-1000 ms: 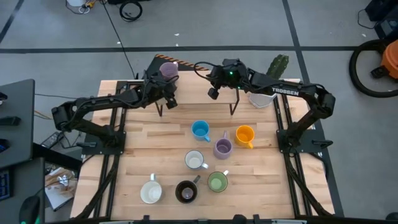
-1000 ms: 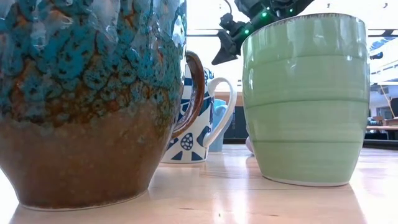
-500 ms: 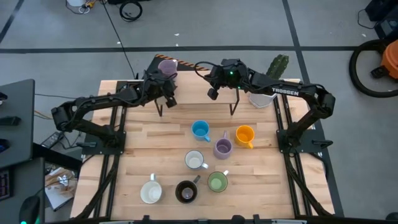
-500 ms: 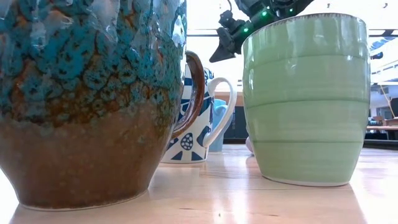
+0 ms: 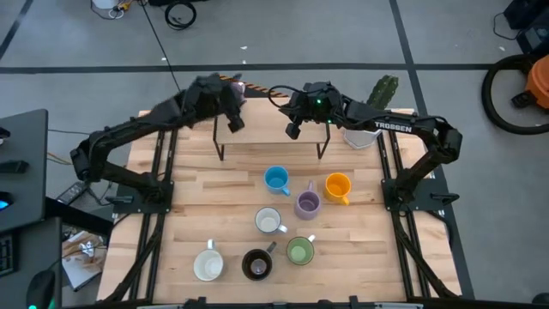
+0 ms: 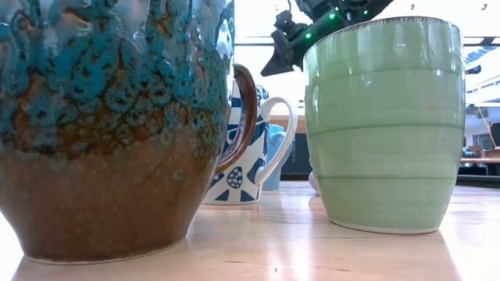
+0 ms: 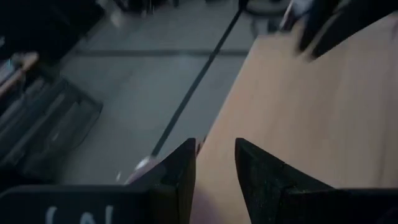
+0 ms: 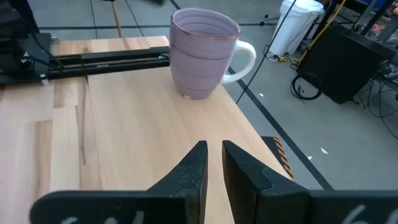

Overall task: Place coffee mugs
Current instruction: Put the left purple mug on the shelf

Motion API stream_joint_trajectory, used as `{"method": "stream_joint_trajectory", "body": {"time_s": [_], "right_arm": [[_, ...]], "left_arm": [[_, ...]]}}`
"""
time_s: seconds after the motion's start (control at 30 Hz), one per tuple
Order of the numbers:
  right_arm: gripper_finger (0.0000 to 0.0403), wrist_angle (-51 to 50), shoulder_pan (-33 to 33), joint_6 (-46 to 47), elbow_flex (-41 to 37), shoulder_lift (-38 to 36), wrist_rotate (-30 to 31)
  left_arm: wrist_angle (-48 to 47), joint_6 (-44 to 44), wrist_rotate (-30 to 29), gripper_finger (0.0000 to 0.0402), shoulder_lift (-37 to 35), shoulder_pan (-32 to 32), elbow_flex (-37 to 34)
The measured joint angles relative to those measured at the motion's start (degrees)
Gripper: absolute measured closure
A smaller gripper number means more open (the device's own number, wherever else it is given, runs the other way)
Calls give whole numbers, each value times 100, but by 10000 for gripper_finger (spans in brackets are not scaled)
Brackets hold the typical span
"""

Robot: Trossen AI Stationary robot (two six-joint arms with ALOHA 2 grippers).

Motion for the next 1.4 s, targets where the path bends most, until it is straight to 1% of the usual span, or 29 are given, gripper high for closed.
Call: {"method": "stream_joint_trajectory", "body": {"time_s": [0.07,0.13,0.23,0.37,0.47,0.77,0.93,1.07,1.2,1.4], "right_arm": [[349,31,54,-2,0,1,-1],[349,37,111,-2,0,1,-2],[349,40,158,-4,0,1,-2],[349,35,164,-3,0,1,-2],[349,44,162,-5,0,1,0],[349,126,183,-11,0,1,-2],[349,116,182,-11,0,1,-2],[349,127,181,-35,0,1,-3],[349,130,181,-44,0,1,-18],[349,131,184,-11,0,1,-153]], "left_arm": [[-376,1,29,283,80,282,300],[-568,-110,253,283,142,624,533],[-885,-211,749,283,223,1119,657],[-1518,-116,1177,283,295,1454,716],[-1812,90,1406,283,290,1434,725],[-1923,893,1419,283,250,1312,727],[-2544,1460,1447,283,254,1311,810],[-2830,1761,1445,283,254,1327,992],[-2830,2119,1429,283,280,1323,1094],[-2772,2924,1482,283,287,1235,1094]]}}
